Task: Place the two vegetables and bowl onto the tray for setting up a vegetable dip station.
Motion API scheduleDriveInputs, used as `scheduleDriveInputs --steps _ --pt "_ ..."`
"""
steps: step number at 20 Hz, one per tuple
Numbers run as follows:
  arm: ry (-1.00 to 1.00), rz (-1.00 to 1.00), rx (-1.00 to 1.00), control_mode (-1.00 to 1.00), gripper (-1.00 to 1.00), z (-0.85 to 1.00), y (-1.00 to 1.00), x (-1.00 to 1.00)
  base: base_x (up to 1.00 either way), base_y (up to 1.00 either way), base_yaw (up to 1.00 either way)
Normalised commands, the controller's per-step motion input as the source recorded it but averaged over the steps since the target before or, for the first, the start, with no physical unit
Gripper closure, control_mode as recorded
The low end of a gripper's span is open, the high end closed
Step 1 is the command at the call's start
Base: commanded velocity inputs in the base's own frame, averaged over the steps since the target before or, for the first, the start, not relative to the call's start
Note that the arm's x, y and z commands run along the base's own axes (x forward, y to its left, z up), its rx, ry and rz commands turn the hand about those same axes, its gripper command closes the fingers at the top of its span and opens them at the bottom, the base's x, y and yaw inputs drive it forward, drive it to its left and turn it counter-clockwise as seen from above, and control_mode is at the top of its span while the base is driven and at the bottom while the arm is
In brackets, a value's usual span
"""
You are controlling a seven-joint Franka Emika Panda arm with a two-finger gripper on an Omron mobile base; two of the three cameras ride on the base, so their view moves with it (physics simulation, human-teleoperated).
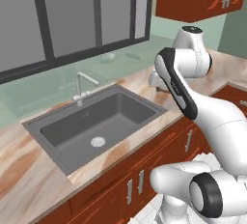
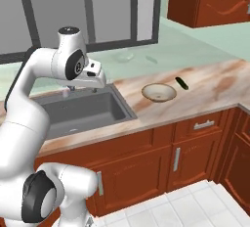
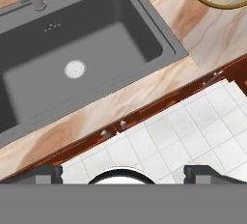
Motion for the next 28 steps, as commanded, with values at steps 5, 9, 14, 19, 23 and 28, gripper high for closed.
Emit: scheduleDriveInputs --steps 5,9,14,19,23,28 --pt "0.0 0.0 0.0 1.0 -1.0 0.0 0.0 0.0 0.11 -0.59 0.02" --pt "0.0 0.0 0.0 1.0 -1.0 0.0 0.0 0.0 0.09 -0.59 0.04" --pt "0.0 0.0 0.0 1.0 -1.0 0.0 0.0 0.0 0.1 -0.58 0.06" --pt "0.0 0.0 0.0 1.0 -1.0 0.0 0.0 0.0 0.1 -0.57 0.07" --pt "0.0 0.0 0.0 1.0 -1.0 0.0 0.0 0.0 0.1 -0.57 0.08" --pt "0.0 0.0 0.0 1.0 -1.0 0.0 0.0 0.0 0.09 -0.54 0.11"
